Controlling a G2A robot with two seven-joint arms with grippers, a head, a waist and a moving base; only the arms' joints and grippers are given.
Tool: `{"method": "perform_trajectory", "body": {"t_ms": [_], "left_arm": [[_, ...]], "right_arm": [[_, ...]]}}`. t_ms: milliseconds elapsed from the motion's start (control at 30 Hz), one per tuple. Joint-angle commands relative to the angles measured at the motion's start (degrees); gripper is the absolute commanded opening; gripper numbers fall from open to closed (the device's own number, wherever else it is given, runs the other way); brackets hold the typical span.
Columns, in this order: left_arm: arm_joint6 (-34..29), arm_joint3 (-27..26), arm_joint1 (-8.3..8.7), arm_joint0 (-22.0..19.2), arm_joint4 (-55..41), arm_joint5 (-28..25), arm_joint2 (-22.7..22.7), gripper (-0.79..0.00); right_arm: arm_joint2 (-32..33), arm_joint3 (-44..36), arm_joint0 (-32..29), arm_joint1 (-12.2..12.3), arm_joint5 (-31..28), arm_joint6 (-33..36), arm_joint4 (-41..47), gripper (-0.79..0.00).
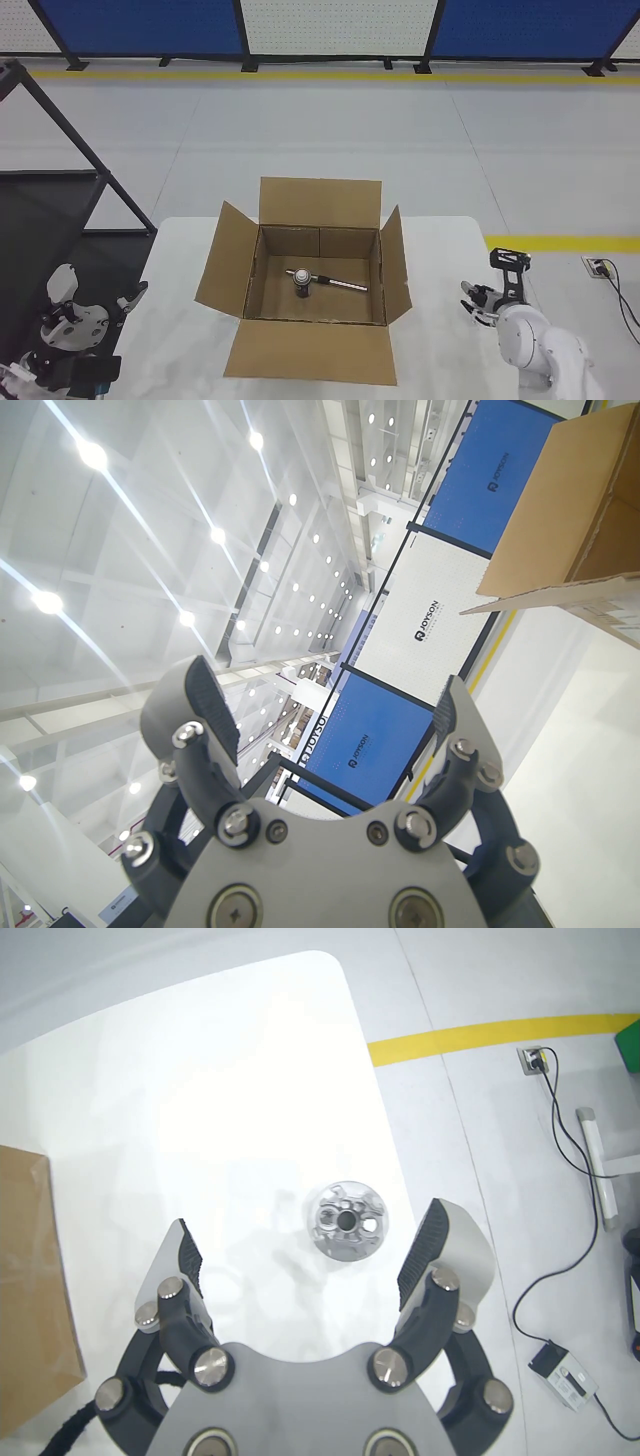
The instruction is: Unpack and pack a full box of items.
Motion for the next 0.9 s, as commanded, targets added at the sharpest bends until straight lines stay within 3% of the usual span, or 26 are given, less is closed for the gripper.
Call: {"method": "perform_trajectory", "body": {"t_ms": [0, 200, 700, 767, 833, 867], "left_arm": [[0.0, 0.0, 0.00, 0.0, 0.0, 0.0, 0.0, 0.000], [0.0, 0.0, 0.00, 0.0, 0.0, 0.0, 0.0, 0.000], [0.0, 0.0, 0.00, 0.0, 0.0, 0.0, 0.0, 0.000], [0.0, 0.0, 0.00, 0.0, 0.0, 0.0, 0.0, 0.000], [0.0, 0.0, 0.00, 0.0, 0.0, 0.0, 0.0, 0.000], [0.0, 0.0, 0.00, 0.0, 0.0, 0.0, 0.0, 0.000]], "right_arm": [[1.1, 0.7, 0.0, 0.2, -1.0, 0.4, 0.4, 0.000], [2.3, 4.9, 1.3, 0.6, -4.2, 1.6, 1.6, 0.000], [-0.9, 15.0, 7.2, 0.4, -4.8, 2.5, 2.7, 0.000], [-0.9, 15.4, 7.3, 0.4, -4.6, 2.1, 2.9, -0.068], [-0.9, 15.5, 7.3, 0.4, -4.4, 1.8, 3.2, -0.228], [-0.9, 15.5, 7.3, 0.4, -4.4, 1.7, 3.3, -0.256]]}}
